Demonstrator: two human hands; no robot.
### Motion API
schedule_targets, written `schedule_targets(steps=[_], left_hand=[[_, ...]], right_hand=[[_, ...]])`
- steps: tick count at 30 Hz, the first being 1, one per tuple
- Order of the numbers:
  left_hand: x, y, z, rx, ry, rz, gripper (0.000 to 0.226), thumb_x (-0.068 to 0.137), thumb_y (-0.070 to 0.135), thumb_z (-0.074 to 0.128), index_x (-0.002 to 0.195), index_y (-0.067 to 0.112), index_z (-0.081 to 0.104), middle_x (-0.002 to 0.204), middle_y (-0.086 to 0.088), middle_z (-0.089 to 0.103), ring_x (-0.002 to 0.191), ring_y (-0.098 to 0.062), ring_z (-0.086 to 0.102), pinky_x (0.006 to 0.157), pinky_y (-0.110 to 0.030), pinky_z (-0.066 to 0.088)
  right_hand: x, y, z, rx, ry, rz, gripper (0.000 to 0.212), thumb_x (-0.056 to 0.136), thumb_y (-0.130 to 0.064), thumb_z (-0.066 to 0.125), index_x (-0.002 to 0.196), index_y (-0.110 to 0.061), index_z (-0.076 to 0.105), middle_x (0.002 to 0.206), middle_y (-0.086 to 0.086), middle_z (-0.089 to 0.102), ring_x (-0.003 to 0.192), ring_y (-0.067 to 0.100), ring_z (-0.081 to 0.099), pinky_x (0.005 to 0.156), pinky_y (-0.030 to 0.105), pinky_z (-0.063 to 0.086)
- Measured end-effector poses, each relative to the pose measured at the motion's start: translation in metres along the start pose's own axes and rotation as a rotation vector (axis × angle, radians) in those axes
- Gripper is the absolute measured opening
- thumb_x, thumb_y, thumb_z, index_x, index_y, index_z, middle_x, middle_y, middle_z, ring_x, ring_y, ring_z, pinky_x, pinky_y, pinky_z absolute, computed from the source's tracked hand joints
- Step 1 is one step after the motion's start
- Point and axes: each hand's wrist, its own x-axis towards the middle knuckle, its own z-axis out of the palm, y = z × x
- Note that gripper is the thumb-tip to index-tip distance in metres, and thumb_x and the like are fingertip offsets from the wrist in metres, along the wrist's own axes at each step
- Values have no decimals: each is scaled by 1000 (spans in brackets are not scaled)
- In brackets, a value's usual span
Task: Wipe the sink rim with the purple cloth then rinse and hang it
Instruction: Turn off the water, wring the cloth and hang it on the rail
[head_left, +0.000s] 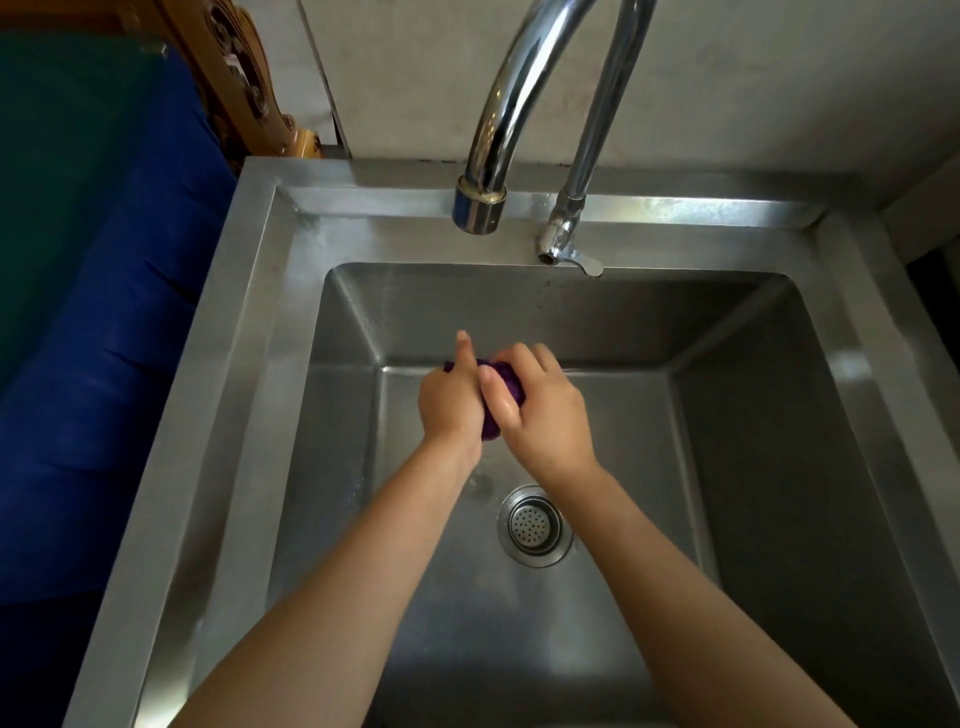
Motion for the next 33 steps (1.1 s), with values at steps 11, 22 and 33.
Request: schedule_targets(steps=[11,22,33], left_hand=[[-6,-16,4,382,90,270,55,87,53,43,50,13,52,61,-13,63,65,-36,65,63,-51,56],[-14,0,-2,647,65,632,48,94,41,45,61,8,52,63,-18,61,64,-32,56,59,-36,39],[-7,1,-41,29,-245,113,31,95,42,41,96,22,64,103,-3,68,99,-19,63,101,-44,44]], right_hand=[[3,11,2,-234,-39,143,48,99,-34,24,88,-7,62,78,21,69,77,42,62,62,37,38],[20,-1,-11,97,-317,534,42,96,-22,28,62,-9,50,57,12,55,48,22,53,36,18,38],[12,4,-25,517,-487,732,49,96,-50,32,132,-19,43,115,4,54,104,28,61,79,42,58]])
